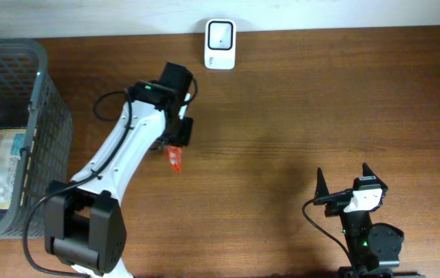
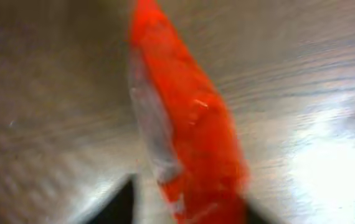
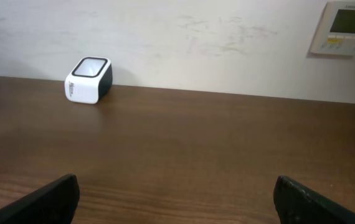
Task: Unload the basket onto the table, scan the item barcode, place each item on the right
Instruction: 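Lift the red snack bag out and place it mid-table, then reach the left gripper into the basket and grasp the small orange box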
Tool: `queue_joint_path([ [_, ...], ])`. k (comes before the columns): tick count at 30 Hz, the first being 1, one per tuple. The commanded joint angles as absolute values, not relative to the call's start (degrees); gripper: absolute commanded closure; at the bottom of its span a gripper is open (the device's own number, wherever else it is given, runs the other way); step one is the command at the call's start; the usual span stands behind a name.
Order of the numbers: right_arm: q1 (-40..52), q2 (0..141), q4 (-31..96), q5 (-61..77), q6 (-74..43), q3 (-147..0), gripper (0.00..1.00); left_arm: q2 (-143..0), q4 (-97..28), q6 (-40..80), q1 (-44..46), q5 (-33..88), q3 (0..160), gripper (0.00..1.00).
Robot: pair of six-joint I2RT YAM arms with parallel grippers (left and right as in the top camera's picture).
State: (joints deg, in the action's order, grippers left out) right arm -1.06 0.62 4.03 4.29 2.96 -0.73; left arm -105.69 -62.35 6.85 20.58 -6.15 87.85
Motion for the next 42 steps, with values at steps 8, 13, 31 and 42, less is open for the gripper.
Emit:
queue_joint_path([
  [8,-0.7,0.2,4.1,4.0,2.8,-0.3,0.02,-104.0,-63.6,9.5,14.6,-6.0,111.4,0.01],
  [13,-0.7,0.2,4.1,4.0,2.8,-0.3,0.02,-103.1,-67.6,10.7,4.1,-6.2,130.2,0.01],
  [31,-0.7,0.2,4.1,4.0,2.8,-0.3,0.01,-107.5,-71.0,29.2,-28.8,-30.7,121.3,0.02],
  [42,-0.7,0.2,4.1,4.0,2.8,-0.3,0.01,-113.3,-51.4,-1.7,-37.1,-17.8,105.3,0.05],
])
